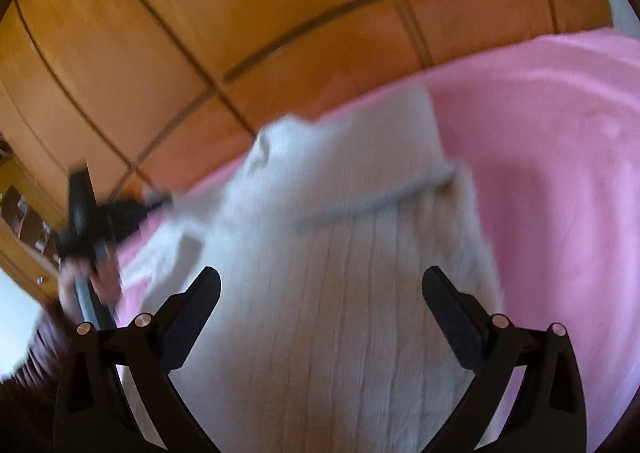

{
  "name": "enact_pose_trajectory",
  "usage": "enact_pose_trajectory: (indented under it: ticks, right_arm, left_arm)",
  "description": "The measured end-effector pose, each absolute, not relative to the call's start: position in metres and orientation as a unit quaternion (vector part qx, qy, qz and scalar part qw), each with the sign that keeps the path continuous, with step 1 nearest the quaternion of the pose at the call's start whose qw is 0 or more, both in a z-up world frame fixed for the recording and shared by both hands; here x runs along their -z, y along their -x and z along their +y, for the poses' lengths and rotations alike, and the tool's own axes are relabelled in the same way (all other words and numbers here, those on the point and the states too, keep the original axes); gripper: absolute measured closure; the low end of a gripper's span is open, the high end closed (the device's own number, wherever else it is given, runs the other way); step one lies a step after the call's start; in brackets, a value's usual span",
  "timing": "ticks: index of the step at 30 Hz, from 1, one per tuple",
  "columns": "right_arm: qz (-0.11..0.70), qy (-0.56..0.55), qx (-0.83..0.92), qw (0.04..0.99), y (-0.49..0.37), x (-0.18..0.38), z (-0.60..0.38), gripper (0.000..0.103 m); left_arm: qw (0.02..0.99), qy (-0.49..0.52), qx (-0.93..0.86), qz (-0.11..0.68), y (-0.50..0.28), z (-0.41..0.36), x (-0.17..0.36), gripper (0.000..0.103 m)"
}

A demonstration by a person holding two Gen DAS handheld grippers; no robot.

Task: Fold small clothes
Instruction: 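Grasp a sleeve with the right tool and fold it across the sweater body, then open the right tool and withdraw it from the folded sleeve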

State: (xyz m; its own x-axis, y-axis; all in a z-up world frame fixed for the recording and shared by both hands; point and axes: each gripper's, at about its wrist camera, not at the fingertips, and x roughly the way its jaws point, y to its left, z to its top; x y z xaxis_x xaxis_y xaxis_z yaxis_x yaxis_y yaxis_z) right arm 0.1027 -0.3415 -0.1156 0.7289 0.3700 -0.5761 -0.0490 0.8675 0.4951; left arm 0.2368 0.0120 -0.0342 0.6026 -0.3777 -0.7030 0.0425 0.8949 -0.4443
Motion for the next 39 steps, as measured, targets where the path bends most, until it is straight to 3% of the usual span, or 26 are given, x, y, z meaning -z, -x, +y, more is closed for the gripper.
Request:
enact_pose_trajectory:
  ticks: [5,11,16,18,19,20,22,37,39]
  right_arm:
    - [0.342,-0.175,-0.086,0.919,-0.156,0.099,-0.323,0.002]
    - [0.441,-0.086,0.002,0.893,-0.224,0.154,-0.302,0.002]
    - [0.436,-0.055,0.017,0.898,-0.225,0.17,-0.299,0.002]
    - [0.436,-0.047,0.021,0.898,-0.227,0.173,-0.298,0.002]
    - [0.436,-0.043,0.024,0.898,-0.228,0.174,-0.297,0.002]
    - [0.436,-0.041,0.025,0.899,-0.229,0.176,-0.297,0.002]
    - [0.436,-0.035,0.029,0.899,-0.23,0.178,-0.296,0.002]
    - [0.419,-0.001,0.052,0.907,-0.215,0.165,-0.268,0.002]
    - [0.406,-0.015,0.024,0.914,-0.193,0.157,-0.259,0.002]
  left_arm:
    - [0.874,0.179,0.116,0.437,-0.23,0.009,0.053,0.097]
    - [0.867,0.188,0.065,0.458,-0.221,0.032,0.079,0.098]
    - [0.874,0.181,0.053,0.447,-0.211,0.043,0.094,0.093]
    - [0.877,0.177,0.048,0.444,-0.206,0.042,0.09,0.086]
    - [0.879,0.171,0.046,0.442,-0.202,0.041,0.088,0.074]
    - [0.881,0.164,0.045,0.44,-0.198,0.04,0.084,0.052]
    - [0.885,0.159,0.036,0.436,-0.185,0.041,0.076,0.03]
    - [0.887,0.135,0.005,0.442,-0.074,0.052,0.068,0.03]
    - [0.887,0.136,0.003,0.441,-0.065,0.053,0.067,0.026]
